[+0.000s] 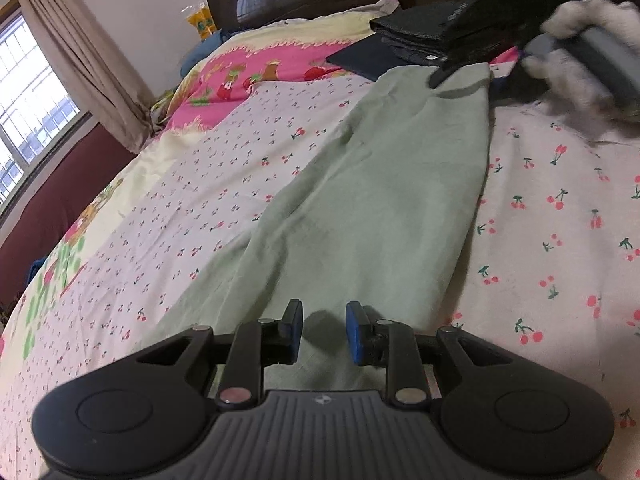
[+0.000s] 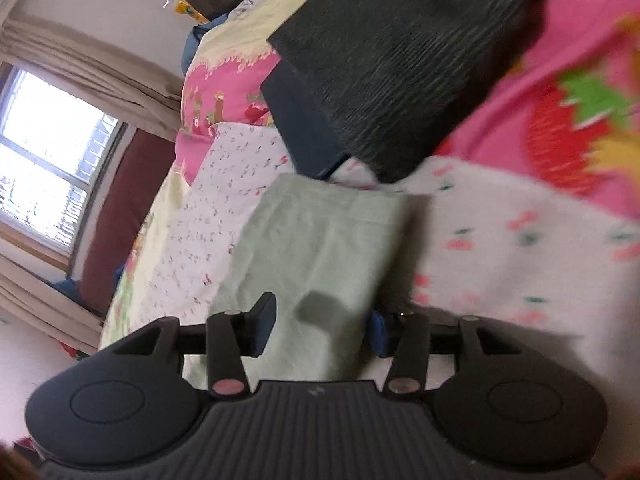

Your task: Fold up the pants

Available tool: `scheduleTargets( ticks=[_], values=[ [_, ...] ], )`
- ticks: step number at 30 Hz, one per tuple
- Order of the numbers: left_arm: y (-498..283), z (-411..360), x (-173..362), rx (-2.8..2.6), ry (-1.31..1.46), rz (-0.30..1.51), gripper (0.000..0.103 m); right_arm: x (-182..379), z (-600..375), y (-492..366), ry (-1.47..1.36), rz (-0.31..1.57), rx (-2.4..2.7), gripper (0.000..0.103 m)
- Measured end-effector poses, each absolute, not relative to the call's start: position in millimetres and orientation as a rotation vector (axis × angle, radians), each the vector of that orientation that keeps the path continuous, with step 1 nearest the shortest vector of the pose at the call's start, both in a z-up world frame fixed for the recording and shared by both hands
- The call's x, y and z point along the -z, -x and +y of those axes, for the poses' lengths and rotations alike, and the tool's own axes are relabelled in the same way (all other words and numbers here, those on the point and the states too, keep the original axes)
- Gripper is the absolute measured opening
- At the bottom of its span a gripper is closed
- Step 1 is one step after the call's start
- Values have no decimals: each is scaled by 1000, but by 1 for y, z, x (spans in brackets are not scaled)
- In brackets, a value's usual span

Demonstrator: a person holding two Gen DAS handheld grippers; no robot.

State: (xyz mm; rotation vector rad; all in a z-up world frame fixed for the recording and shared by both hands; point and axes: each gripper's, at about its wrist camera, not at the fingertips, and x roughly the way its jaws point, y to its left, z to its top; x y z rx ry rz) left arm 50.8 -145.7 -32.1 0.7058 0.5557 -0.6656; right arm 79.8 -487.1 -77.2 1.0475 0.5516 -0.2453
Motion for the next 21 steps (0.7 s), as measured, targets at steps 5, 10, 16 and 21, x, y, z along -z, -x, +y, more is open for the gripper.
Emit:
scheduleTargets(
  ticks=[5, 10, 16, 21],
  values=[
    [-52, -146, 29, 656, -709, 543, 40, 73, -489, -73, -1120, 537, 221, 4],
    [-53, -148, 24, 679, -676, 511, 44, 45, -505, -32, -1021, 475, 262, 3],
    [-65, -145, 34, 653, -683, 551, 47, 59, -497, -46, -909, 678, 319, 15],
    [-68, -105, 24, 589, -702, 521, 48, 26, -487, -20, -684, 674, 407, 36]
  ],
)
